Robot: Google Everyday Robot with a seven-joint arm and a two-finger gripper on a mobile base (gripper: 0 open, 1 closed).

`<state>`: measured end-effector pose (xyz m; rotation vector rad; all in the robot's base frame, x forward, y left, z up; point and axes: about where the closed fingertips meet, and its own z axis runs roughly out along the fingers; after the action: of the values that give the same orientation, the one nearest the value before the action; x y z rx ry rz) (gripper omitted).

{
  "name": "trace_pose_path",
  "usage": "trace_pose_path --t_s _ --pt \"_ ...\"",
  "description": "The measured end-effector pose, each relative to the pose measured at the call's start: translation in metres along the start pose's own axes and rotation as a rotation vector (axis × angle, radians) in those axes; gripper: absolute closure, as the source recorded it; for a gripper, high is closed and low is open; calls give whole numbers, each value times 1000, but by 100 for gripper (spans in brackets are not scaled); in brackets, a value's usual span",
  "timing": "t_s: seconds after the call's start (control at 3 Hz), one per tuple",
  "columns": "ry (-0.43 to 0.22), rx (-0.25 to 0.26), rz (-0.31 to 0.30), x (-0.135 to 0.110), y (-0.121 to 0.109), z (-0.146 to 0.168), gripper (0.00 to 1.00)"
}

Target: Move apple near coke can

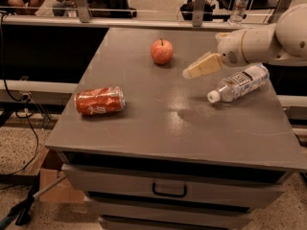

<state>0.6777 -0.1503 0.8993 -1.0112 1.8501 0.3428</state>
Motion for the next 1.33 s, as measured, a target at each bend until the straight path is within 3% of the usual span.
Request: trace_pose_path --t_s 1.33 --pt "-66 -89 4 -31 -7 99 0"
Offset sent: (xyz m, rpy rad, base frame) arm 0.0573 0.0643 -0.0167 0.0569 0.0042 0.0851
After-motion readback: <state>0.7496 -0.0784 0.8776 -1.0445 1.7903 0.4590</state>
